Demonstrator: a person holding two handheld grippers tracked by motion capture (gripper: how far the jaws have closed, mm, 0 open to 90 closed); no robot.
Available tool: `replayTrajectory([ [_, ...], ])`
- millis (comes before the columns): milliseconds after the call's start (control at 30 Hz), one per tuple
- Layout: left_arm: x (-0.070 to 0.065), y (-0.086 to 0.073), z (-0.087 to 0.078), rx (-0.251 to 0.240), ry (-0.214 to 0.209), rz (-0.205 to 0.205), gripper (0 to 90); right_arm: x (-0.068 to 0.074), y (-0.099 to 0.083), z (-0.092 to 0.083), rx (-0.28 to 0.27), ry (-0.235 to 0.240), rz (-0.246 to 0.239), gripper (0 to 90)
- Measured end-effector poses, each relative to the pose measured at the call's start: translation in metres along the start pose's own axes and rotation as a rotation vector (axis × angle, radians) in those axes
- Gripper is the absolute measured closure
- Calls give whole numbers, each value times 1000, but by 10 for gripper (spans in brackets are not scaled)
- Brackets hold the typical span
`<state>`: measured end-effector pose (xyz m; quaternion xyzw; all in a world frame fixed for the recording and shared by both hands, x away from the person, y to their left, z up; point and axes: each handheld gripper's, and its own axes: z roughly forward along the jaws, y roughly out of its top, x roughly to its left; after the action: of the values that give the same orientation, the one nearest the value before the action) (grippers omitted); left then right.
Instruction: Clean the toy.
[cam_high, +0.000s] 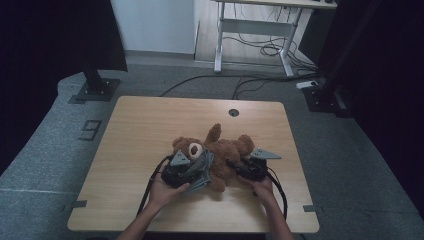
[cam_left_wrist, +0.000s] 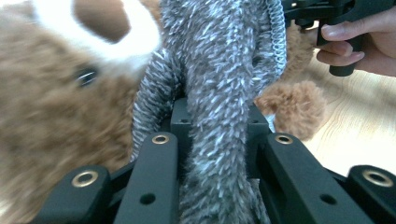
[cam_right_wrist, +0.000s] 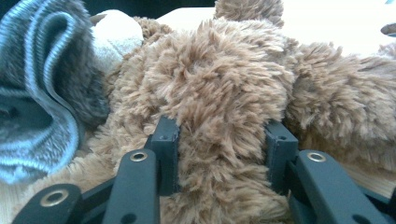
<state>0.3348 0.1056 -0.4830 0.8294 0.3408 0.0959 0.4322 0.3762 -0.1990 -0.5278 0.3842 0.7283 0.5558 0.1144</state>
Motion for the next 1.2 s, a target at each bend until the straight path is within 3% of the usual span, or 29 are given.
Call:
replayTrajectory([
  [233, 21, -10, -22, -24, 32, -42, 731, 0, 0, 0, -2, 4, 0, 581],
  [467, 47, -17, -38, -34, 105, -107, 729, -1, 0, 0, -3, 6, 2, 582],
  [567, 47, -12, -41, -45, 110, -117, 731, -1, 0, 1, -6, 8, 10, 583],
  [700, 29, 5, -35, -60, 80, -70, 733, -2, 0, 0, -7, 9, 14, 582],
  [867, -3, 29, -15, -72, -3, -15, 732, -2, -1, 0, -7, 8, 14, 582],
  [1067, -52, 54, 21, -59, -96, 71, 732, -2, -1, 0, -7, 8, 15, 582],
  [1200, -79, 56, 54, -5, -133, 119, 732, -2, -1, 0, -6, 10, 14, 583],
])
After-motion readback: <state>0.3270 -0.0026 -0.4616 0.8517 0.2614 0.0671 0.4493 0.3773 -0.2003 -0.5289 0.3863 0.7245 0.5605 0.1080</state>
